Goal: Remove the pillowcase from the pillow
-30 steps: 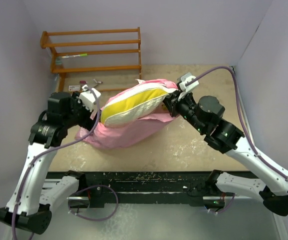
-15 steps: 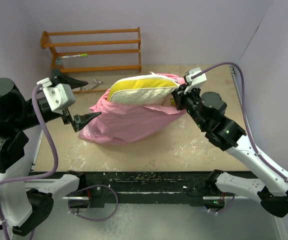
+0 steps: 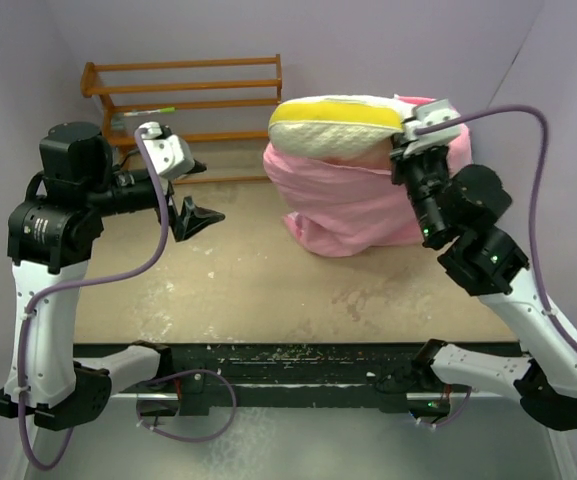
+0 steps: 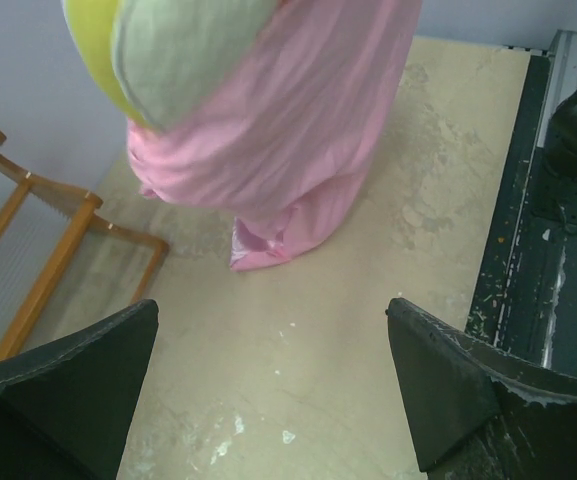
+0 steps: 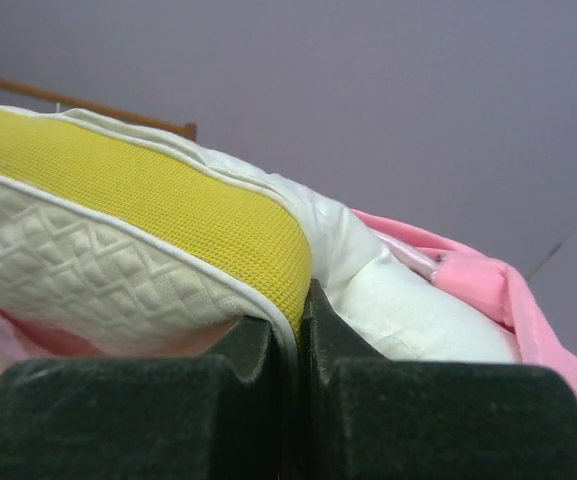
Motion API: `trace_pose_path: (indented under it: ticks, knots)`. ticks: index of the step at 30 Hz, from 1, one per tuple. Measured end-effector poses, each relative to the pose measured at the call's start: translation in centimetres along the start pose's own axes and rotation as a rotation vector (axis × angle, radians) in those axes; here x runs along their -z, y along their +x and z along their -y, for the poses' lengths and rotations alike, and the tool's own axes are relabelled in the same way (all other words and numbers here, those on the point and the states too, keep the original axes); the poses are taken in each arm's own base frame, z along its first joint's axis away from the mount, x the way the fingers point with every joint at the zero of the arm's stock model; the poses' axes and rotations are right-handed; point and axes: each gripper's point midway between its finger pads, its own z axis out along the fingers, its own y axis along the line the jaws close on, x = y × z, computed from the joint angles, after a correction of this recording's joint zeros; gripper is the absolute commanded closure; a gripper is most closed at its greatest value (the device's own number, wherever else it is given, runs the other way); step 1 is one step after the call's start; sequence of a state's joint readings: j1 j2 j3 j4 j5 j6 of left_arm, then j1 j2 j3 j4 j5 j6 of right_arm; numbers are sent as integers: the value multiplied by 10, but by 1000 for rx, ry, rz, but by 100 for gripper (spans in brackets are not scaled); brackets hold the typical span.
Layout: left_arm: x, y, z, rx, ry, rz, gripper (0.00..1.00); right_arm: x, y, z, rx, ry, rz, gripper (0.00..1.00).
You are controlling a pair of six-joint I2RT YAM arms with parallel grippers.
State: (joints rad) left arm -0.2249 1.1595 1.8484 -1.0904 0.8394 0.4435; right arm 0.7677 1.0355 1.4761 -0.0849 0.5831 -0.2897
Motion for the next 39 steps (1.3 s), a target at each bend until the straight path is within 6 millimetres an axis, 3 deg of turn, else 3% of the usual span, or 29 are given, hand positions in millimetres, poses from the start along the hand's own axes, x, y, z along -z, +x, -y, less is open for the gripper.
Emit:
trace_pose_path:
  ticks: [2,7,10,12,15,19,22,39]
  knots:
    - [-1,-2,-3,-16,-7,9,1,-2,13,-23,25,-70,-23,100]
    - [-19,-18,-12,-38,-1,41,1,-3,49,-123,93,-341,-74,100]
    - [-55,-28,14,-87,119,34,1,-3,74,-181,125,-494,-105,100]
    - [-78,-18,34,-95,211,-7,1,3,92,-205,138,-577,-126,100]
    - [-86,1,39,-98,232,-53,1,12,101,-216,118,-638,-133,100]
    - [-75,31,50,-105,220,-91,1,20,89,-217,48,-675,-97,100]
    - [-67,43,53,-113,187,-95,1,25,82,-216,-8,-690,-75,100]
    - [-90,82,-2,-62,-139,-164,0,13,104,-234,-204,-610,-211,100]
